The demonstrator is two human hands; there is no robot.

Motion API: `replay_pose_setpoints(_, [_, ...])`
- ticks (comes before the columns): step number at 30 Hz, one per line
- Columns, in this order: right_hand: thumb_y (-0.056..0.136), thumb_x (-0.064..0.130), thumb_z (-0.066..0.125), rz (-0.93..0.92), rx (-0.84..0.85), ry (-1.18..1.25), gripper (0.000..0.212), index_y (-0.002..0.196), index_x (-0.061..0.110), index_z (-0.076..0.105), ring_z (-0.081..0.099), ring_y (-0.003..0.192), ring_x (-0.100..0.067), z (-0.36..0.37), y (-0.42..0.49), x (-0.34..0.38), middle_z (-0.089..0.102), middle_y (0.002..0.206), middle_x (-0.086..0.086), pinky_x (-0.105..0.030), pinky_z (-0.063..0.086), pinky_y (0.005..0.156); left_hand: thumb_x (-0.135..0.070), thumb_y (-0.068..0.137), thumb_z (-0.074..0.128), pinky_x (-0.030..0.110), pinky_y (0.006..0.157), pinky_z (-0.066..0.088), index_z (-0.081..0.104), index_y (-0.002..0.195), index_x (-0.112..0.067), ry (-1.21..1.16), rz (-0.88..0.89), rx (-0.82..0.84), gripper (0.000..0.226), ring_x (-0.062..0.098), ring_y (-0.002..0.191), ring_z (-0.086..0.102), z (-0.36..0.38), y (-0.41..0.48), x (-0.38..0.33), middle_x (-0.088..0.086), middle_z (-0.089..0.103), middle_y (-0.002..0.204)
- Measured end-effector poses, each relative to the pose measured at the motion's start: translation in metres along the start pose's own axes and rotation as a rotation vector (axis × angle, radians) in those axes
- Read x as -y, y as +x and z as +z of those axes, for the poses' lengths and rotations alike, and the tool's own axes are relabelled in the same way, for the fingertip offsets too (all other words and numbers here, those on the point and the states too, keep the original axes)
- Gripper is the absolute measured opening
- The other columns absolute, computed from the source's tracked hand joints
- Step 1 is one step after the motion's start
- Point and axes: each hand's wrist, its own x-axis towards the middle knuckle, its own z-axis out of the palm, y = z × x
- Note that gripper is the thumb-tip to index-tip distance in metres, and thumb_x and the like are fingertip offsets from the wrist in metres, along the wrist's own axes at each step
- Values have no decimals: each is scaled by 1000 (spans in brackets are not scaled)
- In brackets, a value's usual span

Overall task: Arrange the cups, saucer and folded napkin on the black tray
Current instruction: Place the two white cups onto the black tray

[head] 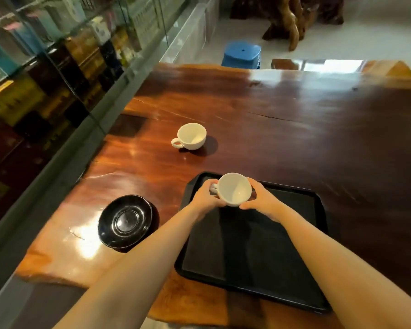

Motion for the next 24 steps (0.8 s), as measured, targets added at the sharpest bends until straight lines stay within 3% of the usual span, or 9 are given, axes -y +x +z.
replay_pose_setpoints(2, [74,-9,68,24,5,12,76,134,24,35,40,118,-16,5,10,-2,37,128,2,-33,39,95,6,67,70,40,90,52,48,117,-18,17,-14,-12,60,29,107,59,-2,7,6,-1,53,102])
replay_pose_setpoints(5, [75,-9,66,65,0,6,76,136,23,33,39,115,-14,9,20,-5,40,133,-3,-37,39,98,6,69,71,30,82,44,47,122,-12,18,-18,-26,61,22,106,53,-2,12,12,4,52,111])
replay_pose_setpoints(10, [74,-10,66,104,1,1,82,139,23,30,41,119,-18,11,32,-6,41,136,-5,-43,40,103,5,68,71,31,84,46,46,119,-16,-43,-36,-47,60,25,109,55,-1,16,22,8,51,120])
replay_pose_setpoints(14, [74,-11,65,121,11,-7,83,139,26,30,40,127,-23,12,42,-7,41,137,-4,-46,40,105,5,72,71,28,80,45,43,116,-21,-87,-51,-51,58,21,104,56,-2,15,23,4,48,116])
replay_pose_setpoints(19, [73,-11,65,151,23,-72,86,142,23,28,38,130,-26,12,47,-5,39,141,-7,-48,39,105,3,75,70,38,97,50,40,132,-20,14,-85,-23,69,25,116,55,-7,18,26,8,47,134])
replay_pose_setpoints(24, [75,-5,68,234,62,-317,93,148,19,16,32,136,-33,-4,45,14,27,152,-13,-53,33,110,-2,78,67,32,87,48,25,145,-20,176,-100,-39,81,26,113,57,-23,8,15,11,33,148])
